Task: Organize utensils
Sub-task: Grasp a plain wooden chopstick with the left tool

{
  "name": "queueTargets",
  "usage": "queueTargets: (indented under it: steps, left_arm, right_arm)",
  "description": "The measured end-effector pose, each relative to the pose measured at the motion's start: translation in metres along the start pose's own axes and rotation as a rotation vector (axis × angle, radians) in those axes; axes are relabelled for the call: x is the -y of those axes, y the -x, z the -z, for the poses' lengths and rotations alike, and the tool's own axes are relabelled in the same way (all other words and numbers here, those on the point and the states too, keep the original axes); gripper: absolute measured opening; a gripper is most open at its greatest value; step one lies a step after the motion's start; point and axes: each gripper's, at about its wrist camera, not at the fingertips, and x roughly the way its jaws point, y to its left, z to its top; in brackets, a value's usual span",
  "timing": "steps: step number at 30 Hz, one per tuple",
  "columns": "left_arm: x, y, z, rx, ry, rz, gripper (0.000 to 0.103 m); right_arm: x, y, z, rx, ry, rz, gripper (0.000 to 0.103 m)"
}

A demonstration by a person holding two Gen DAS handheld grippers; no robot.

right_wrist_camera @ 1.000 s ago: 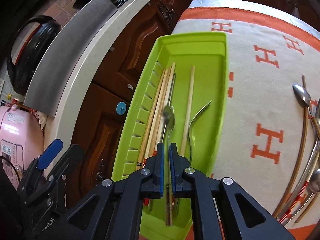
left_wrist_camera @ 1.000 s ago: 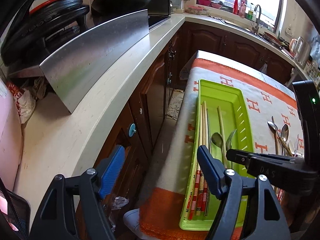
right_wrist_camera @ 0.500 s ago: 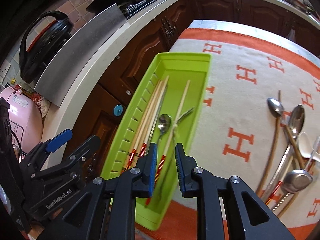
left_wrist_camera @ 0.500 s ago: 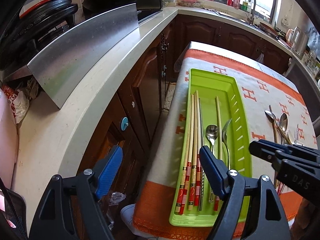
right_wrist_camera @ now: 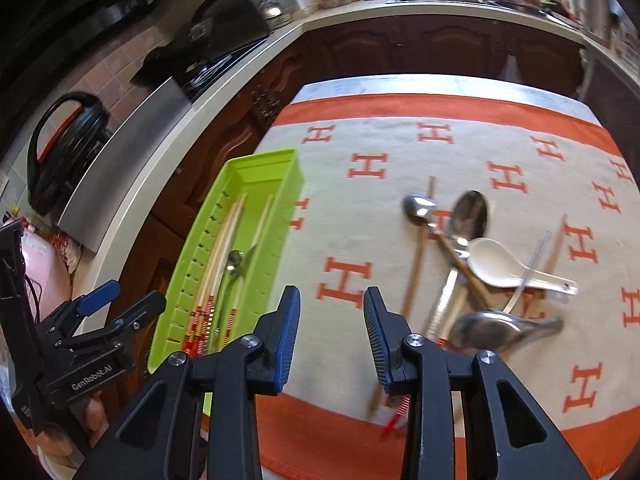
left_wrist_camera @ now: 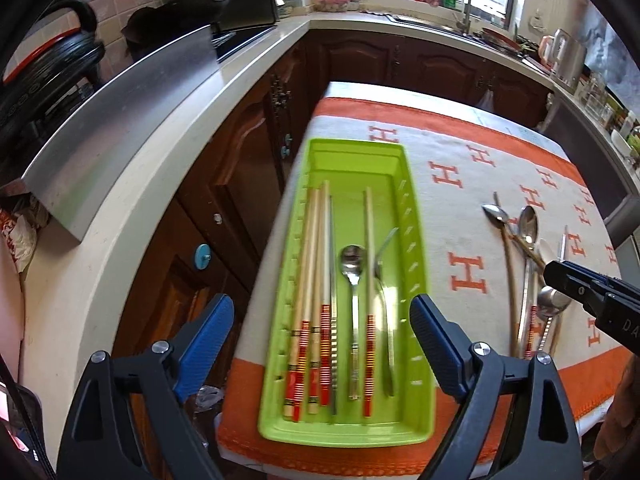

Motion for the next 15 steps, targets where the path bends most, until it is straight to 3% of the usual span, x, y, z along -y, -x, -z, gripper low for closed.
queueTargets:
  steps: [6, 15]
  left_arm:
    - [0.047, -0.001, -0.005, -0.026, -0.062, 0.037, 0.089]
    - [0.116, -0.002, -0.004, -0.041, -0.159, 0.088, 0.089]
  right_arm:
    - [0.061, 0.021, 0.010, 0.025, -0.100, 0.011, 0.034]
    - [0.123, 0.041, 0.024, 0.065, -0.145, 0.035, 0.034]
